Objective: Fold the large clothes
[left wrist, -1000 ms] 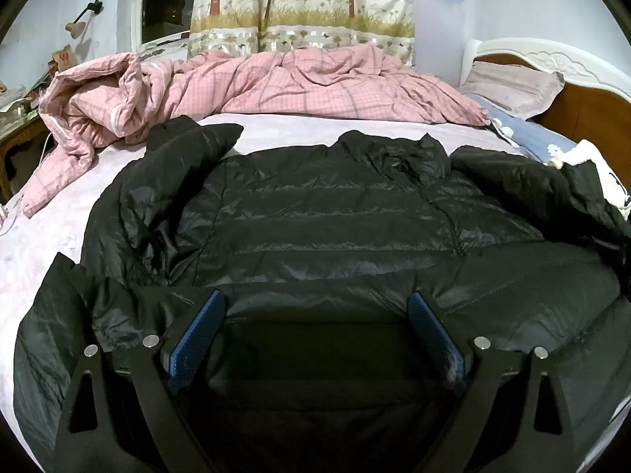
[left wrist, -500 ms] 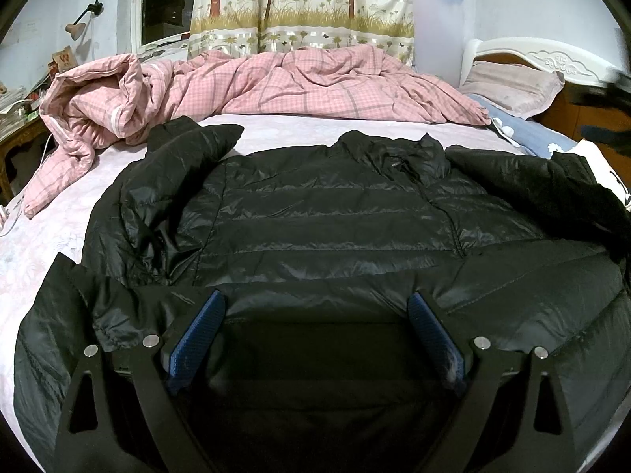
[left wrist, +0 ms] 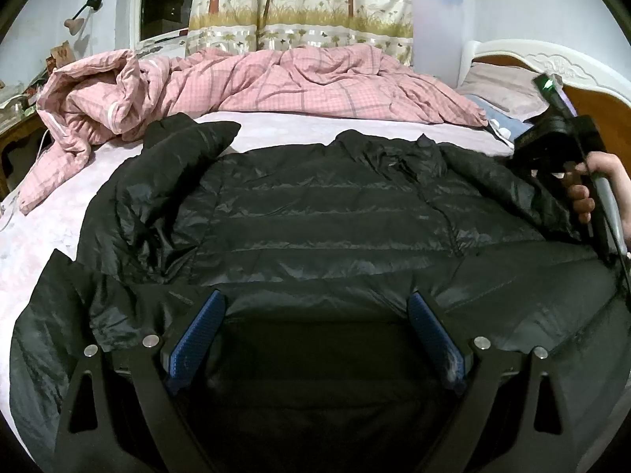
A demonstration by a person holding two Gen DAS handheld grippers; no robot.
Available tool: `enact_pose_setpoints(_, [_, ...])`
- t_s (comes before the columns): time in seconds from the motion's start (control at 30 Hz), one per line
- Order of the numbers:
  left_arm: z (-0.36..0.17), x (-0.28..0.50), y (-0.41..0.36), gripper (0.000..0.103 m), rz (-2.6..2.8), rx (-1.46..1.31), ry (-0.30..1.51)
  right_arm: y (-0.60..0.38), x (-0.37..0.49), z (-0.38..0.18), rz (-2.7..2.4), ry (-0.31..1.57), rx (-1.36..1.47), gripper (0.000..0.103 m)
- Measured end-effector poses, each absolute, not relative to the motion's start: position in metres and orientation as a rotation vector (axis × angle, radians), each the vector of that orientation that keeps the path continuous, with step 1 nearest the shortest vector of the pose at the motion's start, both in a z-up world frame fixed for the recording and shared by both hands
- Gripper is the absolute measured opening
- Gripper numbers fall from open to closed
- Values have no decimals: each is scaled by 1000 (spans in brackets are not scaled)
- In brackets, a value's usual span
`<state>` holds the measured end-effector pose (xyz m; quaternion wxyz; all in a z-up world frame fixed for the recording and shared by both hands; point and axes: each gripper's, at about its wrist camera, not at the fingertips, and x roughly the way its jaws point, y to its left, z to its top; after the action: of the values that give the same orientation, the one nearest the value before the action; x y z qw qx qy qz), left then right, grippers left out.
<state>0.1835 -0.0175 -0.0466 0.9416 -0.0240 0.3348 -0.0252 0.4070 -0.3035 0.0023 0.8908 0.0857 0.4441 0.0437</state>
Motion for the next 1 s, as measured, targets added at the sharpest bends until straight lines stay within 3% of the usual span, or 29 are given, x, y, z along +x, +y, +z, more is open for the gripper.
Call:
enact_pose_setpoints(0.17, [-38, 181, -8, 88, -68, -118, 673, -253, 350, 53, 204, 660, -8, 7])
enact_pose_setpoints(0.33, [-20, 171, 25, 85, -71, -288, 659, -189, 294, 66, 370, 635, -90, 7])
enact_pose_setpoints(0.47, [-4, 162, 39, 85, -14, -253, 589, -141, 271, 39, 512, 749, -139, 9])
enact_pose_setpoints(0.53, [-1, 160, 46, 85, 10, -252, 576, -120, 267, 18, 572, 833, -174, 23])
enact_pose_setpoints(0.6, [-1, 160, 54, 85, 17, -276, 581, -106, 262, 0, 587, 881, -221, 70])
enact_pose_setpoints(0.8, [-4, 163, 62, 85, 15, -302, 593, -117, 257, -1, 586, 898, -120, 73])
enact_pose_setpoints(1.0, [-8, 175, 52, 85, -90, -267, 638, -188, 236, 21, 369, 806, -52, 79])
